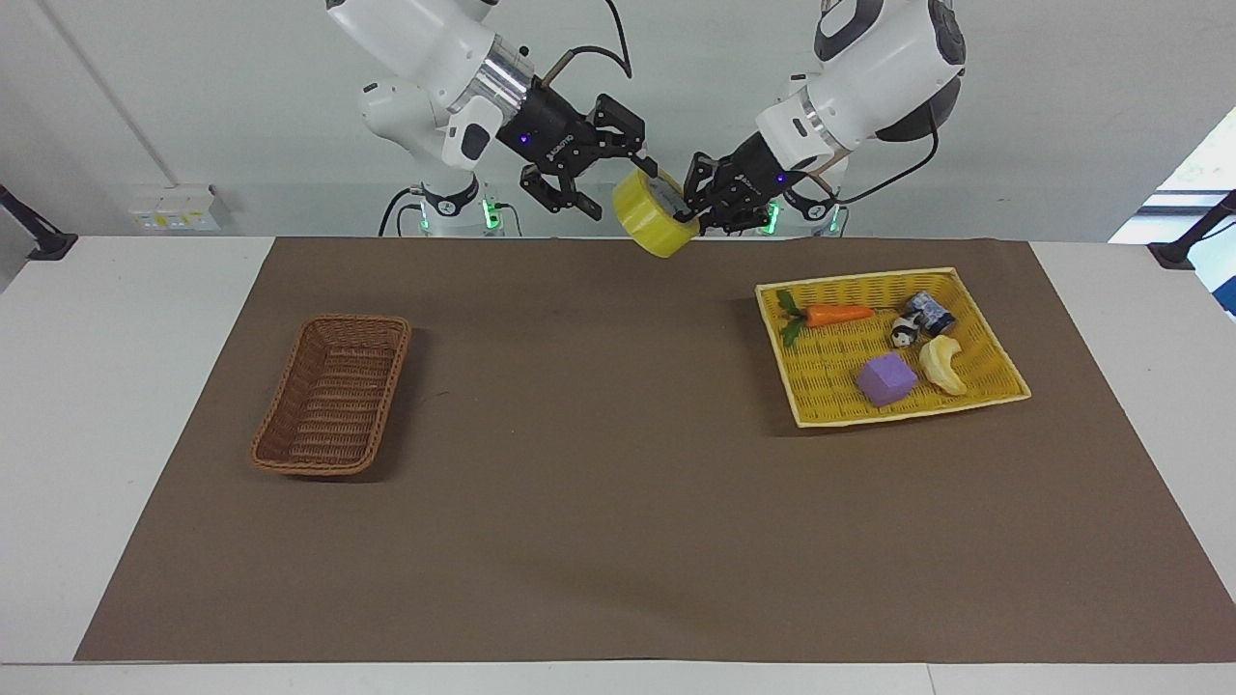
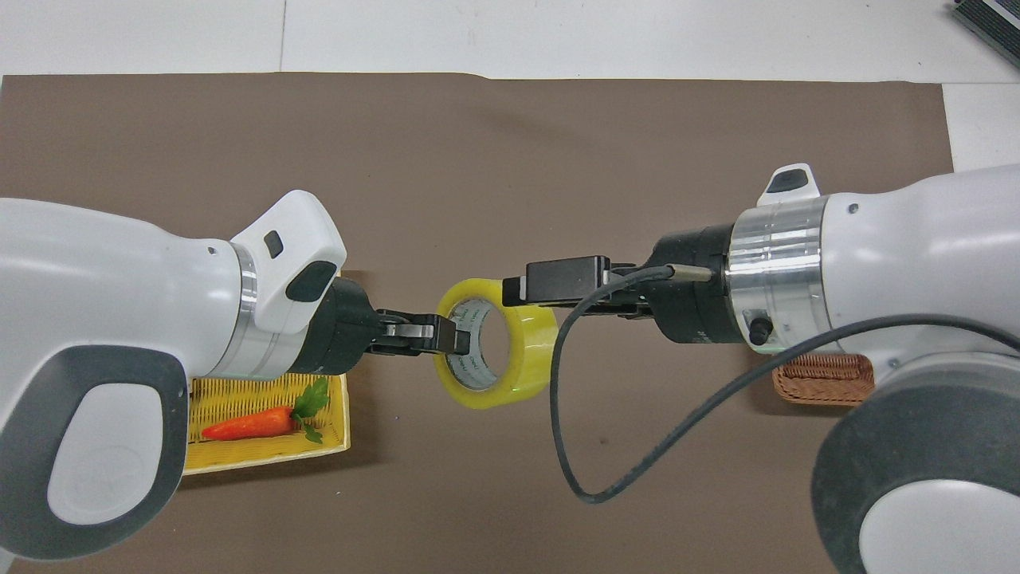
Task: Move tape to another basket
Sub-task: 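Grasp the tape with the right gripper while the left gripper releases it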
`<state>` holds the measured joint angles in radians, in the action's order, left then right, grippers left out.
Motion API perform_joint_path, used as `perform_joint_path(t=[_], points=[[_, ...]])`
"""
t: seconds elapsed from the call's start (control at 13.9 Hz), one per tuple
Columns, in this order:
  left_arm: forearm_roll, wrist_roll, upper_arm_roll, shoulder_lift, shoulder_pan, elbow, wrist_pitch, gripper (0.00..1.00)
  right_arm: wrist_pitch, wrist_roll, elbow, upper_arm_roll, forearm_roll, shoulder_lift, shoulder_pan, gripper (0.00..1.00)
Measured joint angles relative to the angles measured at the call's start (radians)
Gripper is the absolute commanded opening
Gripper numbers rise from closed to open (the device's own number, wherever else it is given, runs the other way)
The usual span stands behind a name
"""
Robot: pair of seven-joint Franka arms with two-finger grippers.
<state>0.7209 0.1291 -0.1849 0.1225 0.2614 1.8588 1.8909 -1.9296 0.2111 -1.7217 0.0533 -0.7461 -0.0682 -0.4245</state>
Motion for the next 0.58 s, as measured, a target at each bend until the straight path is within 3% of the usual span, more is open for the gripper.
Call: perform_joint_path(t=[0.58], points=[[0.002, 0.039, -0.010, 0.000, 0.046, 0.000, 0.123, 0.00, 0.000, -0.032, -0.066, -0.002, 0.011, -0.042, -0.002, 1.00]])
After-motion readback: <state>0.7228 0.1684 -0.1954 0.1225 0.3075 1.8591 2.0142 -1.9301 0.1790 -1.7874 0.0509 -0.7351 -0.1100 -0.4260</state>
